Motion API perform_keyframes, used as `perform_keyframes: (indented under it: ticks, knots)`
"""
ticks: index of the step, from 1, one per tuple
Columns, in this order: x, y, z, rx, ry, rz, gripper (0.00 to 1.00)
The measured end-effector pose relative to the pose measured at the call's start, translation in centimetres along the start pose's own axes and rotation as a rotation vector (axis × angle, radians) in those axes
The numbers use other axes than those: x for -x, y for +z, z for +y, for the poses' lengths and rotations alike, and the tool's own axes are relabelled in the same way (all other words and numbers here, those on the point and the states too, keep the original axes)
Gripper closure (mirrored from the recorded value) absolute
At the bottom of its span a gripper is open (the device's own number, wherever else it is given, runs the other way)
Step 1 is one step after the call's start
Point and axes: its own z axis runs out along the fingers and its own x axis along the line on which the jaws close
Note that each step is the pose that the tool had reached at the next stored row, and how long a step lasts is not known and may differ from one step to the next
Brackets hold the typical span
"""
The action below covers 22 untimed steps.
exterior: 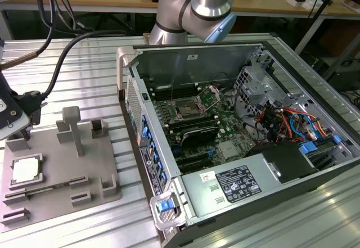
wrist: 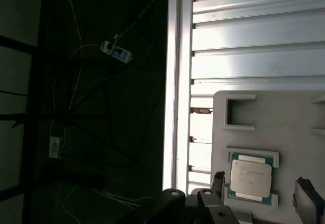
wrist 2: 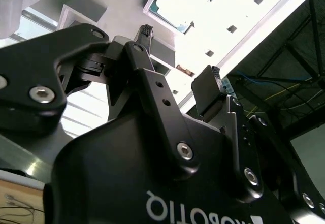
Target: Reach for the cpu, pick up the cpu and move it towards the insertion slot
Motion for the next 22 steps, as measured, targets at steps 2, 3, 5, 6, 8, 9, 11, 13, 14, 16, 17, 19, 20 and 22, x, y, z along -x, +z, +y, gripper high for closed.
perform_keyframes:
  ticks: [2,3,5,6,8,9,11,13,14,16,17,19,20,22]
  knots:
    - [0.00,0.30,-0.02,-0.0011,0.000,0.0001,0.40]
    - [0.00,0.47,-0.03,-0.0013,0.000,0.0001,0.40]
    - [-0.01,0.76,-0.05,-0.0029,0.000,0.0001,0.40]
    - [-0.01,0.85,-0.07,-0.0038,0.000,0.0002,0.40]
    - [-0.02,1.21,-0.16,-0.0067,0.000,0.0003,0.40]
    - [-0.03,1.40,-0.25,-0.0071,0.000,0.0003,0.40]
    - [-0.04,1.77,-0.41,-0.0077,0.000,0.0003,0.40]
    - [-0.04,2.06,-0.53,-0.0081,0.000,0.0003,0.40]
    - [-0.04,2.22,-0.59,-0.0084,0.000,0.0003,0.40]
    - [-0.06,2.61,-0.69,-0.0091,0.000,0.0004,0.40]
    - [-0.06,2.81,-0.73,-0.0095,0.000,0.0004,0.40]
    - [-0.06,3.24,-0.78,-0.0112,0.000,0.0004,0.40]
    - [-0.06,3.43,-0.80,-0.0127,0.000,0.0005,0.40]
    - [-0.07,3.73,-0.81,-0.0162,0.000,0.0006,0.40]
